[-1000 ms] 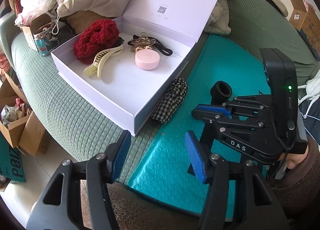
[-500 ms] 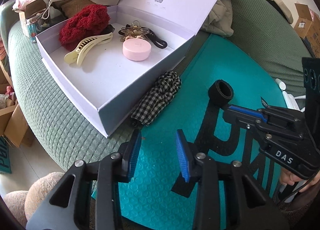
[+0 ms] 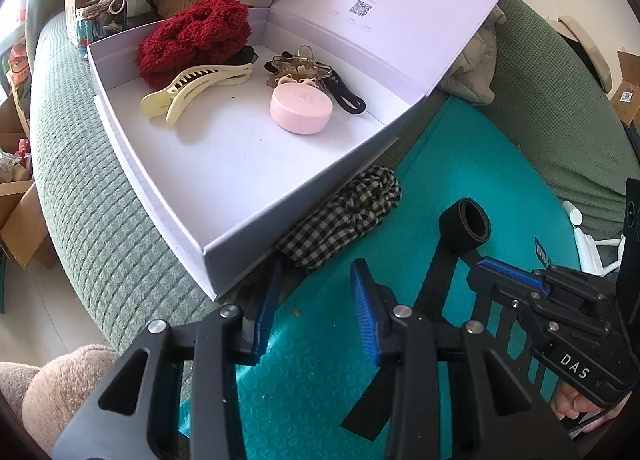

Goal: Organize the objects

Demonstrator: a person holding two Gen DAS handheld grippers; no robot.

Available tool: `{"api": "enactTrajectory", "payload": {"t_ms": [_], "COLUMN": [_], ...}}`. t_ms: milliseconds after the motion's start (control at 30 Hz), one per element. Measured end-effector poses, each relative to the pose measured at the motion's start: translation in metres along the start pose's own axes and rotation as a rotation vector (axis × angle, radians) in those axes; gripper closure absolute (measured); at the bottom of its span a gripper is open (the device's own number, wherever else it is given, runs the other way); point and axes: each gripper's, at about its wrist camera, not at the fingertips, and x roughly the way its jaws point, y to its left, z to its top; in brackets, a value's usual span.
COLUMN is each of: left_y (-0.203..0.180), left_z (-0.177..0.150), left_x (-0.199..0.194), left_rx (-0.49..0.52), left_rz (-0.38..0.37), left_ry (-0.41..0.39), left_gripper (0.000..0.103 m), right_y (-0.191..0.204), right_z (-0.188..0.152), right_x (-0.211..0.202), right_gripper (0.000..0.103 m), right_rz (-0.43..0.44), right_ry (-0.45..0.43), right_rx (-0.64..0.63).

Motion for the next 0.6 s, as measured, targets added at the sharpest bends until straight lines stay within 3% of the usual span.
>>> {"api": "enactTrajectory", "payload": {"t_ms": [233, 367, 467, 533, 600], "left_y": [-0.023, -0.024, -0.018, -0.013, -0.009], "left_z": [0.004, 0.003, 0.004, 0.005, 0.005], "left_x": [0.003, -0.002, -0.007, -0.011, -0.014], "left_rx": [0.114, 0.104, 0.078, 0.056, 0.037], "left_rz": [-0.052, -0.058, -0.044, -0.045, -0.035], "left_ry": [-0.005, 0.003, 0.012, 0.026, 0.033], "left_gripper": [0.075, 0.075, 0.074, 0.071, 0.068], "right_y": [-0.003, 0.000, 0.004, 0.008, 0.012], "right_z": [0.001, 0.008, 0.019, 0.027, 0.034], "right_x": [0.001, 0.000, 0.002, 0.005, 0.011], "right_gripper": [0.095, 0.093, 0.068, 0.043, 0.043], "right_rz": [0.003, 0.006, -0.011, 0.008, 0.037], "right_ry": [-0.001, -0.014, -0.029, -0.045, -0.055], "right_rx": [0.002, -0.030, -0.055, -0.065, -0.078]}}
